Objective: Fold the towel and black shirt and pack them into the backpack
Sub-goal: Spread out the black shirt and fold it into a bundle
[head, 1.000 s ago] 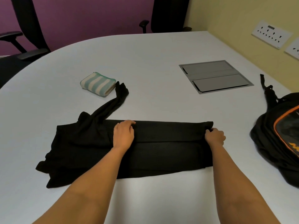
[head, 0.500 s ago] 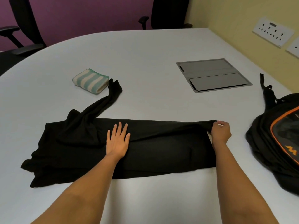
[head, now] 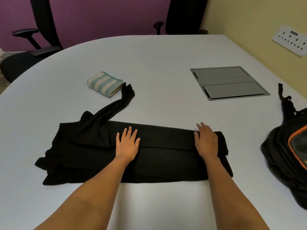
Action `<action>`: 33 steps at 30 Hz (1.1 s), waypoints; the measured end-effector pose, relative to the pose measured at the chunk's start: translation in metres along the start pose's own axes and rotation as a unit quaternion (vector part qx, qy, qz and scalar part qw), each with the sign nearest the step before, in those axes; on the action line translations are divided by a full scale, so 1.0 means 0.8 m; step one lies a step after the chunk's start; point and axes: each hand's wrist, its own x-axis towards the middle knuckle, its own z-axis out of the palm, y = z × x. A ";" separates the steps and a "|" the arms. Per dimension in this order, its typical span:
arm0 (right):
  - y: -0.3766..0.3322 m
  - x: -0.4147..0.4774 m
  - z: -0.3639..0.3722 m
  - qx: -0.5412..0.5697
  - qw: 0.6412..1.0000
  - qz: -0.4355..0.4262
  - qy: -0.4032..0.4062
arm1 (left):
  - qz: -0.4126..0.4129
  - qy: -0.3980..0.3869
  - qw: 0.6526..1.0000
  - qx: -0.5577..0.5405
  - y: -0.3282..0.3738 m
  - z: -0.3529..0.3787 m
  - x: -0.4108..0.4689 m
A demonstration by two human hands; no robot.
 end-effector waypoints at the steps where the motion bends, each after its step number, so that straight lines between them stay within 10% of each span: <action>1: -0.001 -0.001 0.006 -0.027 0.998 0.000 -0.055 | 0.003 0.005 1.000 -0.002 -0.002 -0.002 -0.001; 4: 0.004 -0.004 0.016 -0.043 0.984 0.060 -0.163 | 0.005 0.035 0.999 -0.015 -0.013 -0.013 0.004; 13: -0.066 0.024 -0.004 0.177 0.980 0.083 -0.018 | -0.021 0.127 0.991 -0.039 -0.087 -0.080 0.086; 25: -0.238 0.105 0.046 0.280 0.957 0.041 -0.056 | -0.064 -0.026 0.974 -0.218 -0.142 -0.109 0.170; 33: -0.316 0.147 0.066 0.419 0.880 0.152 -0.164 | -0.120 -0.065 0.839 -0.527 -0.140 -0.144 0.198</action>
